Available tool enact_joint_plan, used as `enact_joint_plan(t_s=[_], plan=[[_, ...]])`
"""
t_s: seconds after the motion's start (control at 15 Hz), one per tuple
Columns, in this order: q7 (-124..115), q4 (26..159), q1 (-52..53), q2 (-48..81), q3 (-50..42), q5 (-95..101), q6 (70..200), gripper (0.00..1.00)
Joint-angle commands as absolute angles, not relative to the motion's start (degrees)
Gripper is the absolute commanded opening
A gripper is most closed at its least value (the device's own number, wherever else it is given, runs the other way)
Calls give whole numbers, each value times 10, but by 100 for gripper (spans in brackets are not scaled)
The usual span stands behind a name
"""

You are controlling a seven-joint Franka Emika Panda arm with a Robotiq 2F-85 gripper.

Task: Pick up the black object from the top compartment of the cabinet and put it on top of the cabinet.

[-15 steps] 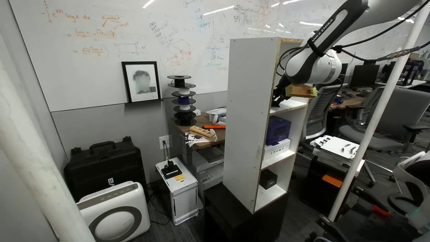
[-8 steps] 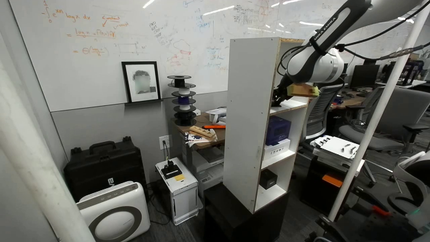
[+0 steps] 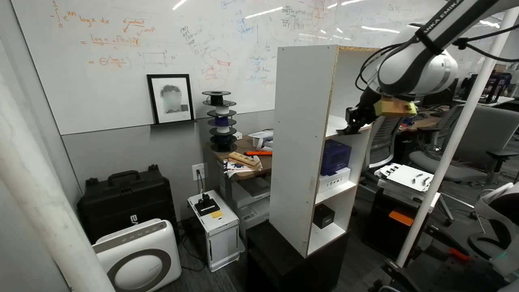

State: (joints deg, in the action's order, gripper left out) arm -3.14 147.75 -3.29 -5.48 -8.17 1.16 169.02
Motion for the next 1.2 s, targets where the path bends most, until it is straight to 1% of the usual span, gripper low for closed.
enact_joint_plan(t_s=[0.0, 0.13, 0.2, 0.27, 0.67, 0.93, 1.13], plan=[[-75, 1573, -83, -198, -66, 118, 1665, 18], [-70, 1601, -116, -259, -43, 132, 1647, 18], [-59, 1612, -117, -290, -44, 125, 1632, 18], [-49, 1574, -114, -302, -42, 112, 1594, 18], [-4, 1567, -105, -496, -62, 87, 1519, 18], [-12, 1506, -109, -519, -64, 80, 1505, 18], [-33, 1449, -124, -467, -63, 80, 1535, 18]])
